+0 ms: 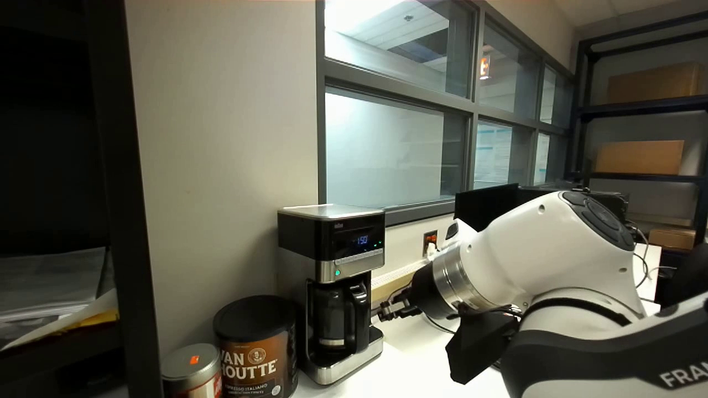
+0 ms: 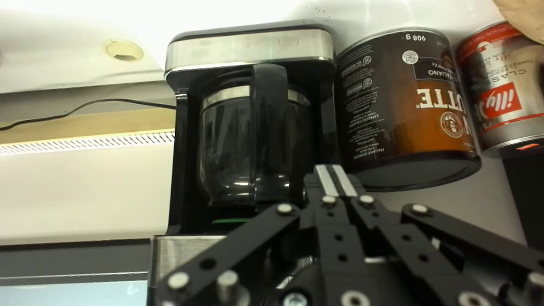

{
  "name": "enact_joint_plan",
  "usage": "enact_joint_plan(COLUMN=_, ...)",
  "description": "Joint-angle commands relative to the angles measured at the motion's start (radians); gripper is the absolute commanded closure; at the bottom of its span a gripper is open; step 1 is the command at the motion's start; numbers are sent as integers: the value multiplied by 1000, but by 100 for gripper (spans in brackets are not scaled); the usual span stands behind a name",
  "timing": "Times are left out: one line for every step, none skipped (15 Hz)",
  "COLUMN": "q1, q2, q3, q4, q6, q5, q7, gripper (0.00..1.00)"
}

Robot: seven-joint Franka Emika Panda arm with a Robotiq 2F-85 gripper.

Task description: Press a button on the coffeemaker

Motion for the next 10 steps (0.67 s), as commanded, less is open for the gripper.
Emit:
enact_joint_plan(q1=35, q2=47, q3=-22, q4=-66, q6=25, q5=-9, q7=-18, gripper=74)
enact_joint_plan(q1=10, q2=12, q3=-6, q4=-19, q6=2, q5=0, q7=0, gripper=98)
enact_joint_plan(q1=15, q2=17, q3=-9, q4=-26, q6=2, q5=0, q7=-1, gripper=92)
enact_joint_plan(q1=18, q2=20, q3=-11, q4=-32, q6=2, q5=0, q7=-1, gripper=85)
enact_joint_plan(q1=20, q2=23, q3=-12, q4=-34, q6=2, q5=0, q7=-1, gripper=77)
enact_joint_plan(q1=20, q2=24, q3=-12, q4=-36, q6=2, q5=0, q7=-1, gripper=74)
enact_joint_plan(q1=20, q2=25, q3=-12, q4=-37, q6=2, q5=0, q7=-1, gripper=74)
enact_joint_plan(q1=20, q2=26, q3=-12, q4=-39, q6=2, q5=0, q7=-2, gripper=74)
enact_joint_plan(q1=21, q2=27, q3=-12, q4=-40, q6=3, q5=0, q7=-2, gripper=74)
enact_joint_plan(q1=21, q2=28, q3=-12, q4=-41, q6=3, q5=0, q7=-2, gripper=74)
